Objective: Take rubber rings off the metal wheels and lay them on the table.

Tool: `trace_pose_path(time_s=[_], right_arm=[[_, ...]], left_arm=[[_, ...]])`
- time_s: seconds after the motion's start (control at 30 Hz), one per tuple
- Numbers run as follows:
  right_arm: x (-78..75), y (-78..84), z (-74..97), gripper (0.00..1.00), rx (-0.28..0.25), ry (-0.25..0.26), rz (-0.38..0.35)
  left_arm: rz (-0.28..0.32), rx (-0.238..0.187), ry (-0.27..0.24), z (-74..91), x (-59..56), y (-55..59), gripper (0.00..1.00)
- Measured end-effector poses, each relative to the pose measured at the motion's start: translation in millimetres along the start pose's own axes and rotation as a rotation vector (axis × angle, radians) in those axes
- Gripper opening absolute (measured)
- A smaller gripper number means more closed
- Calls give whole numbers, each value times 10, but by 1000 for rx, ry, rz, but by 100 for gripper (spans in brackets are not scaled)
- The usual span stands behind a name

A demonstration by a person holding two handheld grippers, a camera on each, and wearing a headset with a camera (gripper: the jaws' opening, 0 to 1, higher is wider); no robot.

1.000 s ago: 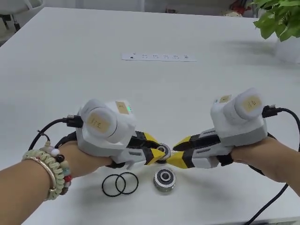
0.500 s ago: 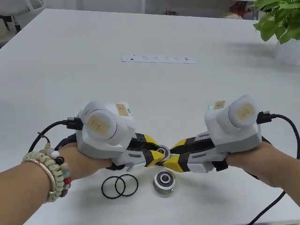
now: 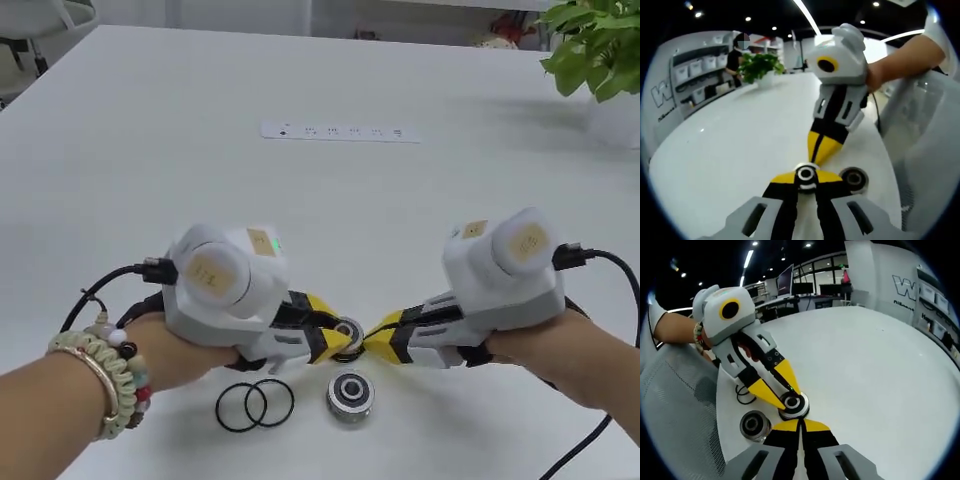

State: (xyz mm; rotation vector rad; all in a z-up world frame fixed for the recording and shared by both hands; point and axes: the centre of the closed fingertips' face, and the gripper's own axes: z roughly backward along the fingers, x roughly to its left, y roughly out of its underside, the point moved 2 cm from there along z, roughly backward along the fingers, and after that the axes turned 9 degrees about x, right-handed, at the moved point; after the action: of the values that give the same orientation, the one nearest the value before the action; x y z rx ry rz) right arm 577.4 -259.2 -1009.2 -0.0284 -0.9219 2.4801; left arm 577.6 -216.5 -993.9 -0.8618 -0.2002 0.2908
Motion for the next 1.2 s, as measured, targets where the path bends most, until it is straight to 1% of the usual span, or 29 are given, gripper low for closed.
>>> trace_pose_path(time_s=[0.17,0.2,0.27,0.3,0.33,0.37,0.4,0.43,0.47,0.53,0.57,0.63,0.7,0.73,0.77,0.8,0.9,1.07,1.2], right_arm=[[-12,-7,12,0,2,1,-56],[-14,-4,16,0,2,-2,-80],[-29,-23,33,0,-19,-20,-166],[-39,-29,43,0,-32,-36,-228],[-49,-34,49,0,-44,-43,-260],[-47,-70,55,0,-79,-63,-300],[-56,-64,58,0,-79,-63,-322],[-62,-52,58,0,-71,-65,-320],[-56,-54,55,0,-74,-70,-333],[-50,-58,56,0,-93,-95,-399],[-56,-59,57,0,-100,-101,-412],[-67,-53,64,0,-99,-106,-423],[-25,-70,68,0,-97,-106,-423],[26,-113,73,0,-112,-133,-432],[11,-97,71,0,-99,-115,-427],[23,-98,73,0,-98,-110,-419],[43,-103,76,0,-95,-112,-425],[87,-139,80,0,-91,-116,-416],[91,-149,77,0,-90,-115,-405]], left_arm=[[2,-1,-1,0,2,1,14],[2,-1,-1,0,2,1,14],[2,-1,-2,0,4,1,14],[3,-1,-2,0,4,1,14],[4,-2,-2,0,3,1,14],[3,-2,-2,0,3,2,14],[3,-2,-2,0,3,2,14],[4,-2,-2,0,3,2,14],[4,-3,-2,0,3,2,14],[4,-4,-2,0,3,3,14],[4,-5,-2,0,2,3,14],[5,-6,-2,1,2,3,14],[5,-8,-1,1,2,6,14],[6,-10,-1,0,3,7,14],[7,-13,0,4,6,9,14],[10,-17,1,7,6,12,14],[14,-24,4,8,8,15,14],[8,-24,7,12,10,19,13],[5,-24,7,10,10,19,13]])
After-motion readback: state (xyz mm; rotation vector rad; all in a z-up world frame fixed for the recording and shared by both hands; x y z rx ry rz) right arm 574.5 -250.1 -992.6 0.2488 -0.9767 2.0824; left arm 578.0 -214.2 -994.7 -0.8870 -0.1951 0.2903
